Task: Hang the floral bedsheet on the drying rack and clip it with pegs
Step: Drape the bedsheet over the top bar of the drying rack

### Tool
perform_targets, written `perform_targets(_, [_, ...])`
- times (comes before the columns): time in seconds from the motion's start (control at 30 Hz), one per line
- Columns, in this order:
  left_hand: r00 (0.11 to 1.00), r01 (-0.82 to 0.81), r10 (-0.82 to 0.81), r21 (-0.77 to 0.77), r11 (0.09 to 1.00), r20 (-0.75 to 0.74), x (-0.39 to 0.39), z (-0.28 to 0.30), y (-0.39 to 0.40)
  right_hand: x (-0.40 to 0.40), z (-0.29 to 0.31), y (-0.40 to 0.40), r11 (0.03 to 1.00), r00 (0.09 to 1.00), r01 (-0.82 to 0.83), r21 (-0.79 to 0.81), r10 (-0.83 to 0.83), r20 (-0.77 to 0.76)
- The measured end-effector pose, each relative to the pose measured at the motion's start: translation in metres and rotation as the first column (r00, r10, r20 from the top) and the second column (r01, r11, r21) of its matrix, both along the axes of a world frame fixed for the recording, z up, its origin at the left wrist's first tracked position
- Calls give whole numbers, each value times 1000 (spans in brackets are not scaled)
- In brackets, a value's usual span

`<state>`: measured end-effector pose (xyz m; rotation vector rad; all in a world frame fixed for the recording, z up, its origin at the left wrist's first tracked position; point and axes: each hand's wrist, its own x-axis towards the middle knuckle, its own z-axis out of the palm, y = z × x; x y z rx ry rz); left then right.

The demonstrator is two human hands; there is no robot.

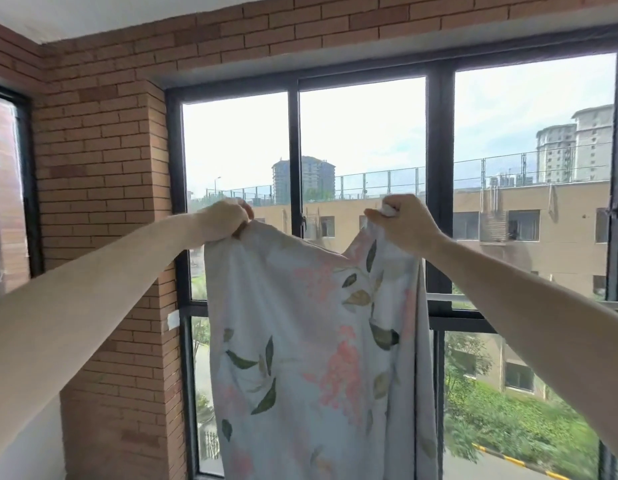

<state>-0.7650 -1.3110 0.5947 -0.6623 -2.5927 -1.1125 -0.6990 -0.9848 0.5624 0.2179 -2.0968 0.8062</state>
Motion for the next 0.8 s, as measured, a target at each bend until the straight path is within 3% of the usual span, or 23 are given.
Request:
perform_targets(0.07, [993, 89, -96, 115, 989, 62, 13, 0, 13, -1, -2, -3, 1000, 1000, -11, -16, 11, 0])
perform_targets(0.13, [982, 159, -169, 115, 981, 86, 25, 3, 25, -3, -1, -6, 1000, 1000, -17, -26, 17, 0])
perform_targets(0.27, [976, 134, -163, -192, 972, -141, 40, -4, 60, -5, 9, -24, 997, 997, -75, -27, 74, -39])
perform_targets(0.33, [963, 137, -199, -301, 944, -184, 43, -11, 81, -4, 14, -35, 995, 993, -99, -6, 98, -63])
perform_targets(0.5, [970, 176, -228, -404, 898, -84, 28, -25, 115, 7, 14, -39, 991, 987, -136, 0, 136, -84])
perform_targets(0.7, [955, 139, -255, -540, 830, -148, 15, -22, 89, 25, 7, 5, 999, 997, -47, -9, 47, -66])
perform_targets(0.8, [975, 22, -161, -649, 760, -156, 9, -17, 60, 32, 6, 21, 1000, 996, 7, -10, -8, -91])
